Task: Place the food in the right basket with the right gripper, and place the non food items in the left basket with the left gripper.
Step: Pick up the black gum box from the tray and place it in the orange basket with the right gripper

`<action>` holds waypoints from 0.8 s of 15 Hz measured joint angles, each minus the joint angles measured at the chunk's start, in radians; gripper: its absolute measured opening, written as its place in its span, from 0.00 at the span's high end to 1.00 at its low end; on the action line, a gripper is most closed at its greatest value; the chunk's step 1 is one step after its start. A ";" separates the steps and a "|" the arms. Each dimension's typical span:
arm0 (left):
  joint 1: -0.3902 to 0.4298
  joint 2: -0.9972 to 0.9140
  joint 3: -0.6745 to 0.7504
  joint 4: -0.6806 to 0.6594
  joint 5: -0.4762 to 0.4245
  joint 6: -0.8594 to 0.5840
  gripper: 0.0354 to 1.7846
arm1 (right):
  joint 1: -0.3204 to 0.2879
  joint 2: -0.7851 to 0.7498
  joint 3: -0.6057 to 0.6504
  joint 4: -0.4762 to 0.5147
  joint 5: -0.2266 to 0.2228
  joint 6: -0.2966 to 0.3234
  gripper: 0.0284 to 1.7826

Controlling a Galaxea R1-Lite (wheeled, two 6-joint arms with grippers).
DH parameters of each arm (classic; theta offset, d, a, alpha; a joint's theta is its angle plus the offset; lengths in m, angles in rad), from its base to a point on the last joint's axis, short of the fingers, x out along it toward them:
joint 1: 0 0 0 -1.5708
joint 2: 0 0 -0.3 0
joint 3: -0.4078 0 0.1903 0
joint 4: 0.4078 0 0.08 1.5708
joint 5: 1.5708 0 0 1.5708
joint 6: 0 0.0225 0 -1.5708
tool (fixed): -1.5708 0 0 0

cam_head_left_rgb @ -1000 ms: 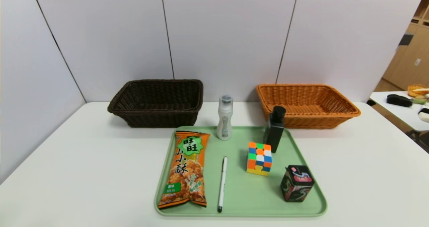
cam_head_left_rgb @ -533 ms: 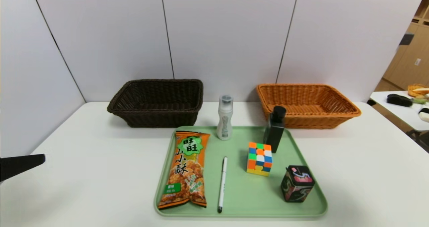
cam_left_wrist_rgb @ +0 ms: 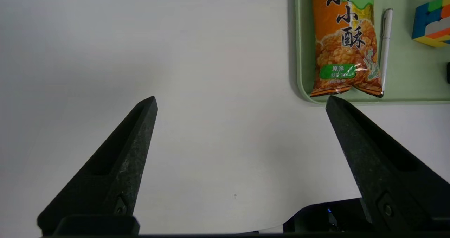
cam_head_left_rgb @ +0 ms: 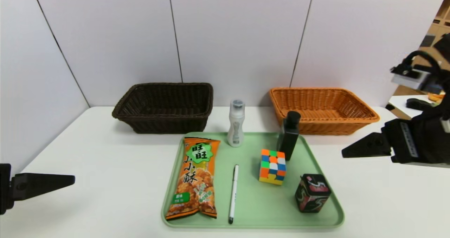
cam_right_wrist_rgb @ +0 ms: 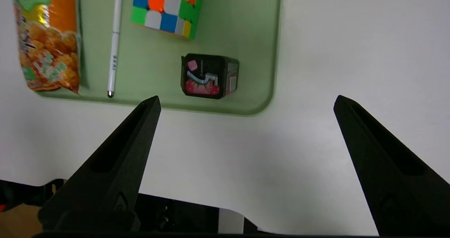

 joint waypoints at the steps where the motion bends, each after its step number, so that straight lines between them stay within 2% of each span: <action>1: 0.000 -0.004 0.014 0.001 0.000 0.000 0.06 | 0.028 0.030 -0.003 0.041 -0.020 0.013 0.05; 2: 0.000 -0.010 0.028 0.001 0.000 -0.001 0.06 | 0.043 0.054 -0.004 0.069 -0.027 0.014 0.05; 5: 0.000 -0.030 0.063 0.000 0.000 0.000 0.06 | 0.089 0.104 0.017 0.074 -0.031 0.021 0.05; 8: -0.001 -0.045 0.075 0.000 0.000 0.001 0.06 | 0.153 0.142 0.022 0.066 -0.032 0.076 0.05; 10: -0.001 -0.053 0.076 0.001 0.000 0.001 0.06 | 0.178 0.163 0.015 0.063 -0.033 0.082 0.05; 12: -0.001 -0.057 0.077 -0.002 -0.001 0.004 0.06 | 0.188 0.184 0.013 0.039 -0.059 0.086 0.05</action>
